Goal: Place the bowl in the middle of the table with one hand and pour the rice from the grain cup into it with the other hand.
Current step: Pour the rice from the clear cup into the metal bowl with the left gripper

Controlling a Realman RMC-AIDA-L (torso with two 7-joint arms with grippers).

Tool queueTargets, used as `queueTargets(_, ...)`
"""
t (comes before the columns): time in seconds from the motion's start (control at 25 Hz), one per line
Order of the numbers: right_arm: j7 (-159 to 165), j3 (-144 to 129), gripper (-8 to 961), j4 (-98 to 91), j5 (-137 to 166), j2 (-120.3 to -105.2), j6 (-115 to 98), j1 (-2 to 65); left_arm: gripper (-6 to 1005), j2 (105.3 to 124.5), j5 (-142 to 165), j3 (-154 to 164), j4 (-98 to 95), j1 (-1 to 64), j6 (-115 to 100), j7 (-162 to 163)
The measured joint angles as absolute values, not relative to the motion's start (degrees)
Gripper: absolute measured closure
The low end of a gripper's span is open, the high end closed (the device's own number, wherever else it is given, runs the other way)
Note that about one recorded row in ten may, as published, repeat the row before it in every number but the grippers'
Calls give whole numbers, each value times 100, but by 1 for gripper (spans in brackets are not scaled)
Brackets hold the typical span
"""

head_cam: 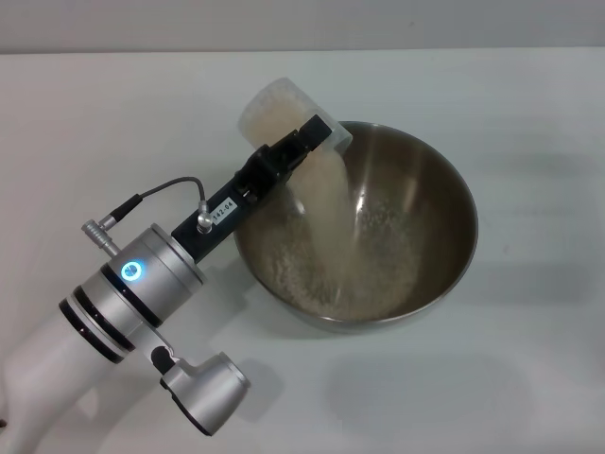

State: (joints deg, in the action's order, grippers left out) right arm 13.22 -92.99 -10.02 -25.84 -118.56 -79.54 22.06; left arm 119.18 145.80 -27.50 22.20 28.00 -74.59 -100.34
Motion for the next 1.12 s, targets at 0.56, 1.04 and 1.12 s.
queueTargets(0.56, 1310, -9251, 461, -985, -2584, -11847, -7954, 2202, 928, 11918, 14590, -2648, 2190, 2828, -7454, -11631)
queueTargets(1.04, 1309, -9228, 461, -1001, -2568, -11854, -7961, 2180, 919, 11918, 14590, -2645, 2204, 2787, -7453, -11788)
queueTargets(1.12, 1309, -9228, 461, -1002, -2568, -11855, -7963, 2176, 917, 11918, 14590, -2645, 2212, 2782, -7451, -11794)
